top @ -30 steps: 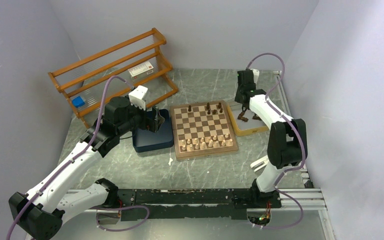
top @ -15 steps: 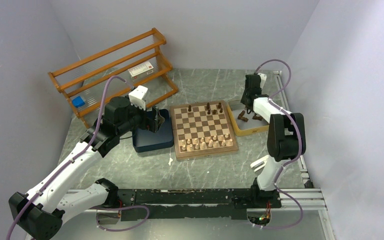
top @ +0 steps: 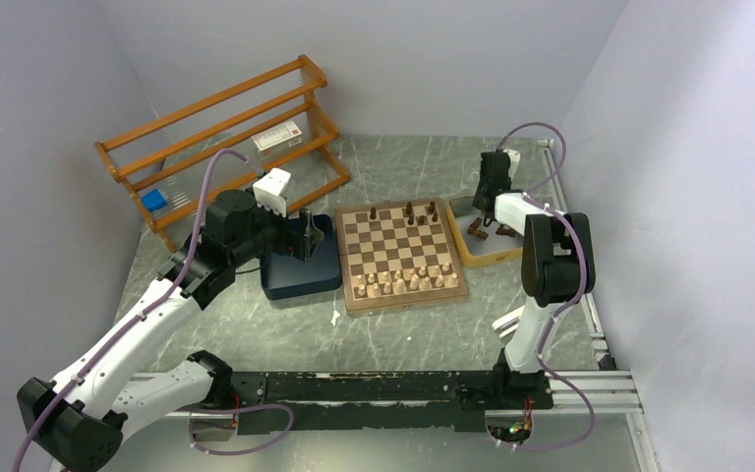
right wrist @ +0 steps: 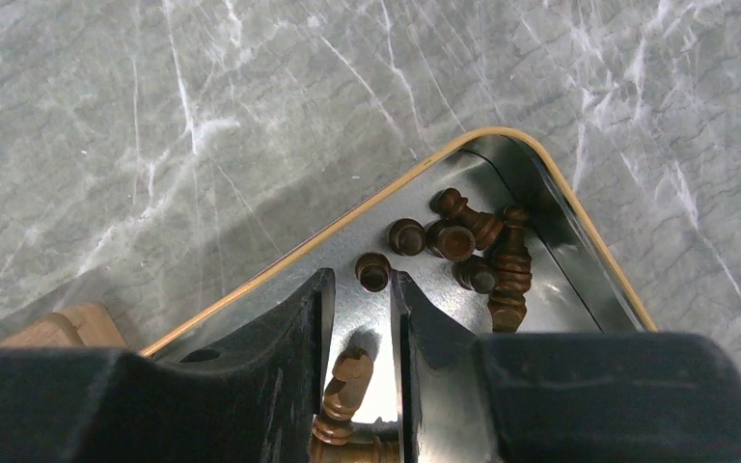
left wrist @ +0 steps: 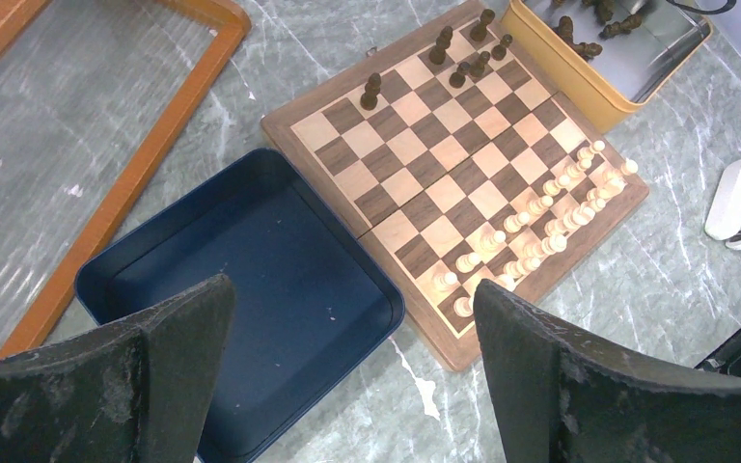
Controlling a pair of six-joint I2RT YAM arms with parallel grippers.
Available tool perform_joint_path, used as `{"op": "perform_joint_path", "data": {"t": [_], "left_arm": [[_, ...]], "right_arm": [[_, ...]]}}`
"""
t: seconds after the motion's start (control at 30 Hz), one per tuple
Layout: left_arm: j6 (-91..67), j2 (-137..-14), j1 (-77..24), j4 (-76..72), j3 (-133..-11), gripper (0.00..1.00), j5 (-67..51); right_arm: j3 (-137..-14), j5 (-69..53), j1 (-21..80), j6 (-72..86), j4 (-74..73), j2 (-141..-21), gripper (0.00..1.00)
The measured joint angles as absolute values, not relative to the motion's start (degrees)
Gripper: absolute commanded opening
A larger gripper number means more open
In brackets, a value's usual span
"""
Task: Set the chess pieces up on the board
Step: Pick up the chess piece from the storage box.
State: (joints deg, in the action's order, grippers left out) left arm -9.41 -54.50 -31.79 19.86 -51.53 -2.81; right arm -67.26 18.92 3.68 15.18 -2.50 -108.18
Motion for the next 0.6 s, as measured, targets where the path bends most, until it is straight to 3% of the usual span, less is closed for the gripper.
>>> {"op": "perform_joint_path", "data": {"t": [0.6], "left_arm": [[-9.4,-54.5,-31.8,19.9,-51.5,0.98,-2.8]], "right_arm": [[-67.1,19.8,3.4,14.9,-1.6,-110.8,0.25]]}}
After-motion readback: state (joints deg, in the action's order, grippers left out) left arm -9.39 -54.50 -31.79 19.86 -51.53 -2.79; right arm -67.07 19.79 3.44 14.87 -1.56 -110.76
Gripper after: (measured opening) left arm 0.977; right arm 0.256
